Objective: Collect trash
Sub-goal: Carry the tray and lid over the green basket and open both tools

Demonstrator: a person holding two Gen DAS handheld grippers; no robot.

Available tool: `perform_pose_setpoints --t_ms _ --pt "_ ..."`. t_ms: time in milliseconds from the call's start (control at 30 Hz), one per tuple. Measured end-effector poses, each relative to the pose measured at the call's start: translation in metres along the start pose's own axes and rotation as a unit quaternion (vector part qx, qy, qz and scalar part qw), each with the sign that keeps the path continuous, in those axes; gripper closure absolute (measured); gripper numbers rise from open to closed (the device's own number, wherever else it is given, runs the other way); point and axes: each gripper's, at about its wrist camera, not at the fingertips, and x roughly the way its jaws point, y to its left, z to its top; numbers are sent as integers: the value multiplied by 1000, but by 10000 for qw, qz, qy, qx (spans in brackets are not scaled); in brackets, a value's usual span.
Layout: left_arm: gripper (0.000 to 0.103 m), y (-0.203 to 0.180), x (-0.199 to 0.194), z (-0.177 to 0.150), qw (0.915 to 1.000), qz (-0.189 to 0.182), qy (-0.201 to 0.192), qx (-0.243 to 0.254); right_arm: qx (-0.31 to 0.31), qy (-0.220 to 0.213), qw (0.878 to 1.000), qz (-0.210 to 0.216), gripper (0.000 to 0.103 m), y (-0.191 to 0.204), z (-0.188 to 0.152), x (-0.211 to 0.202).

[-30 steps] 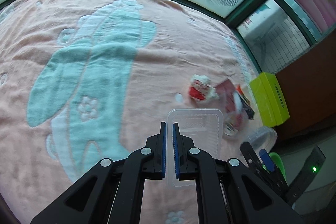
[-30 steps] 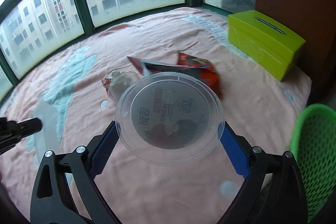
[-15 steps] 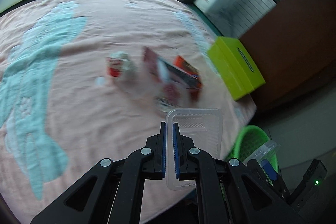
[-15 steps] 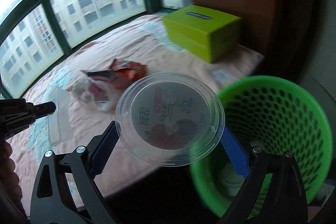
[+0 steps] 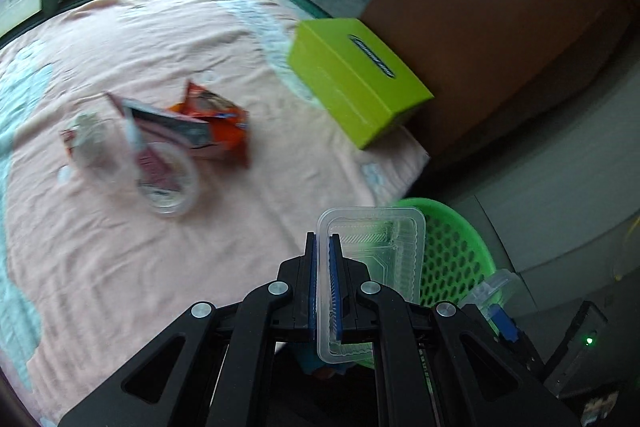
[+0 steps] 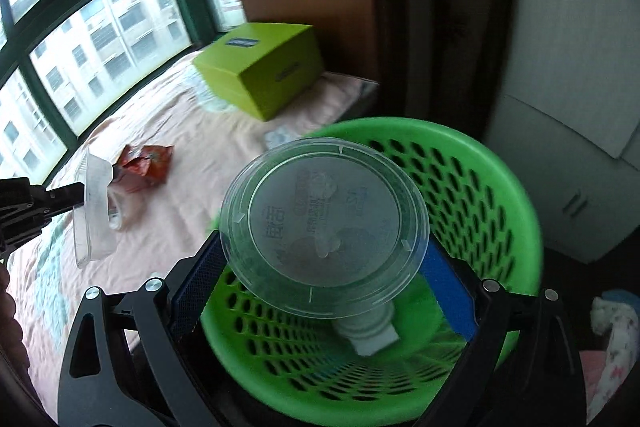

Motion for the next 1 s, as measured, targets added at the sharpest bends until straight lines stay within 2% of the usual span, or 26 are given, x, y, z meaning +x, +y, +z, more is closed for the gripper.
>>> perform_pose_setpoints --t_ms 500,1000 --pt "97 -60 41 -17 9972 -70 445 591 353 -191 9991 -113 8 -42 -3 -16" --pt "97 -103 86 -42 9896 18 925 1097 701 -388 9967 -106 8 -73 -7 -31"
